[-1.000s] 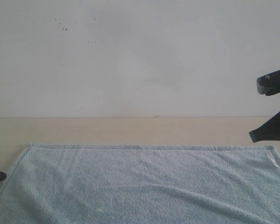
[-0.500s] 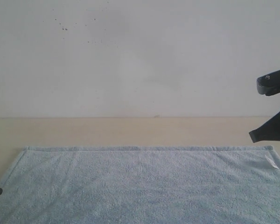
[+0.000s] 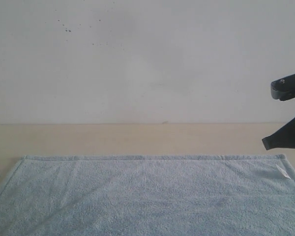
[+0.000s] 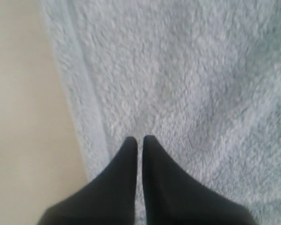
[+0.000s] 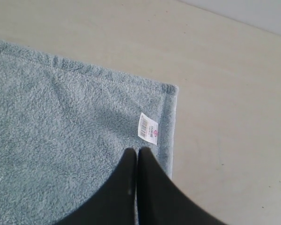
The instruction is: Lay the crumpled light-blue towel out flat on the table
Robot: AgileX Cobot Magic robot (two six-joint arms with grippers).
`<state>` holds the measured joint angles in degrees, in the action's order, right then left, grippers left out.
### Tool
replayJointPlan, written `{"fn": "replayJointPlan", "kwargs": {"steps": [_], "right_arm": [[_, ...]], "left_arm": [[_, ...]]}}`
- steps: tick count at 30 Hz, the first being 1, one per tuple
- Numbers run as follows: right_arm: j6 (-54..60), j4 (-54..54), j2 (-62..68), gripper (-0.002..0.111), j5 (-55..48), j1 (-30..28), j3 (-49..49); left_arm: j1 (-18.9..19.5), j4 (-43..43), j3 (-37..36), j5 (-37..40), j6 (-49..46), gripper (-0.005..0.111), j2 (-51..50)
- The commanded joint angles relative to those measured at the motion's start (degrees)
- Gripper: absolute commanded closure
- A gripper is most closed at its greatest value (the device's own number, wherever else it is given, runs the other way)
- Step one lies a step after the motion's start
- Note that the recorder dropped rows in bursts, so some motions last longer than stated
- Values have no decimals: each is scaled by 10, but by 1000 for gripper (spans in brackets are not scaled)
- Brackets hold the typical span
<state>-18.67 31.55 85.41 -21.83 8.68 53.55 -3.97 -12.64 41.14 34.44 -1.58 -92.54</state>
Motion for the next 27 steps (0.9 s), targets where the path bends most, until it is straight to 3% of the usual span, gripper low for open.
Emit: {"fn": "replayJointPlan", "kwargs": {"steps": [1,10,22,27], "right_arm": [[0,-9,-3,108,-2,-1,4],[3,-31,-75,108,23,-1,4],[34,-134,-277,108,160,0,-67],[28,-135,-422,108,166,0,-170]], "left_arm": [[0,28,15,-19,7,103,36],[0,139,26,-74,-61,103,198],[0,162,17,-91,-70,103,423],[-1,169,-60,-120,-70,103,507]]}}
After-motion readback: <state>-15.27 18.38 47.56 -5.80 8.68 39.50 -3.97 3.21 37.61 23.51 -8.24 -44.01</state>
